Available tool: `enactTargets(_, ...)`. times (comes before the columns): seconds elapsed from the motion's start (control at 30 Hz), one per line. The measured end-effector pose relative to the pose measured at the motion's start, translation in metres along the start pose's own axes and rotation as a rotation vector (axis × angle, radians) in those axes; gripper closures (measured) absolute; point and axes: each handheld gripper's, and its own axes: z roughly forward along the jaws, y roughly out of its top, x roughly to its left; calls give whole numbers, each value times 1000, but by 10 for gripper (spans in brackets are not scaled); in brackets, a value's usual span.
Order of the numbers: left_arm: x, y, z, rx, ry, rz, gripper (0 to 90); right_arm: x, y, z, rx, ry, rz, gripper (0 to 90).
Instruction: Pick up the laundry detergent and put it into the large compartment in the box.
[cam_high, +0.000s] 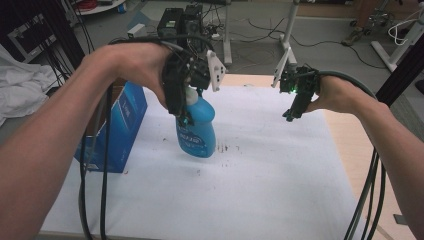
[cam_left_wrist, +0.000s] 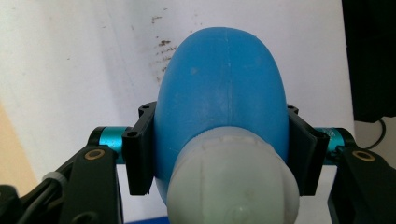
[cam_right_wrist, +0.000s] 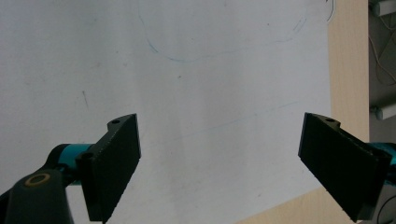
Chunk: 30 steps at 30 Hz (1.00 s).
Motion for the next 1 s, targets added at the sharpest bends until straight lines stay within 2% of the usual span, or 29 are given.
enactTargets(0.23, -1, 6, -37, 1, 24, -54, 379, 1, -1, -3, -4, -5, 2, 121)
enactTargets(0.37, -1, 8, -54, 5, 36, -99, 380, 2, -1, -4, -5, -4, -6, 121)
enactTargets(0.43, -1, 8, -63, 1, 35, -134, 380, 3, -1, -3, -7, -3, -5, 121)
enactTargets(0.7, -1, 2, -82, -22, 25, -244, 380, 6, -1, -3, -5, -2, -10, 121)
enactTargets(0.77, -2, -1, -86, -33, 34, -276, 380, 6, -1, -3, -1, -3, -9, 121)
enactTargets(0.9, -5, -7, -95, -34, 61, -315, 380, 6, -2, -4, -2, -6, -11, 121)
enactTargets(1.0, -6, -13, -99, -27, 73, -359, 380, 6, -3, -5, -8, -5, -11, 121)
